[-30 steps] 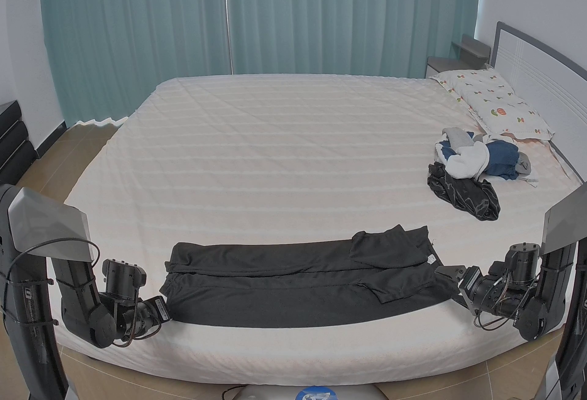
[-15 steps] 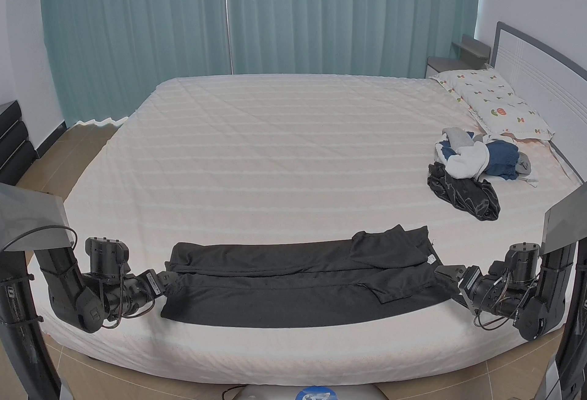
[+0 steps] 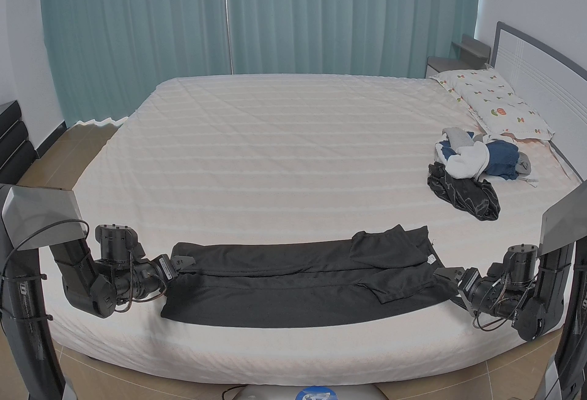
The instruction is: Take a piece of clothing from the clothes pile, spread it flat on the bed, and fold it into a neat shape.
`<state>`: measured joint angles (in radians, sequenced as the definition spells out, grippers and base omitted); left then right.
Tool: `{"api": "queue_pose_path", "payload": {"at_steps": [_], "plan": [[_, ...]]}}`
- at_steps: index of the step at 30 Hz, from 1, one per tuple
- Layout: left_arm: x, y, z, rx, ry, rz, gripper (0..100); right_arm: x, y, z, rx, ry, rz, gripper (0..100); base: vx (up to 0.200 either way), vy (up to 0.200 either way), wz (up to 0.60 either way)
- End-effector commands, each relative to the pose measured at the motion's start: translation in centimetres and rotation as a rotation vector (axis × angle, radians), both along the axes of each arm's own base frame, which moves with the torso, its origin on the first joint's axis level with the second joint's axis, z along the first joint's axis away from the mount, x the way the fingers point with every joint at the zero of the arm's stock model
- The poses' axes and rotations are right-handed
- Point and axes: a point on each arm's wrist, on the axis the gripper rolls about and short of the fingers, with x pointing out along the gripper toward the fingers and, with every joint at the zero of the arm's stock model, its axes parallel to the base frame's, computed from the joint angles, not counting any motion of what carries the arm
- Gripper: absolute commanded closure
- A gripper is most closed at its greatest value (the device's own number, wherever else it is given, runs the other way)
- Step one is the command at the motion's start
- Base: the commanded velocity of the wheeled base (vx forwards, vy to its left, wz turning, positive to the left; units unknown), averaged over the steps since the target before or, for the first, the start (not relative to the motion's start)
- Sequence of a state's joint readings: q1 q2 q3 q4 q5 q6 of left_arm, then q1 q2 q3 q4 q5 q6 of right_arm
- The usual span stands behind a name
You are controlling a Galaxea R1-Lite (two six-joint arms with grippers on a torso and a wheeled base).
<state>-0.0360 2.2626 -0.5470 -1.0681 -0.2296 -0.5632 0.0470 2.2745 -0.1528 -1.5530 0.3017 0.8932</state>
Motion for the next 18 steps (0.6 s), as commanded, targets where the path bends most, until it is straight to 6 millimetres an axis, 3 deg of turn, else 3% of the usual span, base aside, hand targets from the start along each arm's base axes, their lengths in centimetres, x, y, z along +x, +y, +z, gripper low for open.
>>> {"api": "queue_pose_path", "payload": {"at_steps": [1, 10, 11, 18], "plan": [[0.0, 0.0, -1.0, 0.006, 0.027, -0.005, 0, 0.1, 0.0, -0.2, 0.000, -0.001, 0.001, 0, 0.000, 0.000, 0.00], [-0.2, -0.1, -2.0, 0.044, 0.045, -0.038, 0, 0.1, 0.0, -0.2, 0.000, 0.000, 0.001, 0, 0.000, 0.000, 0.00], [-0.2, -0.1, -2.2, 0.057, 0.048, -0.048, 100, 0.1, 0.0, -0.2, 0.000, 0.000, 0.001, 0, 0.000, 0.000, 0.00], [-0.4, 0.3, -3.2, 0.113, 0.061, -0.060, 100, 0.1, 0.0, -0.2, 0.000, 0.000, 0.000, 0, 0.000, 0.000, 0.00]]}}
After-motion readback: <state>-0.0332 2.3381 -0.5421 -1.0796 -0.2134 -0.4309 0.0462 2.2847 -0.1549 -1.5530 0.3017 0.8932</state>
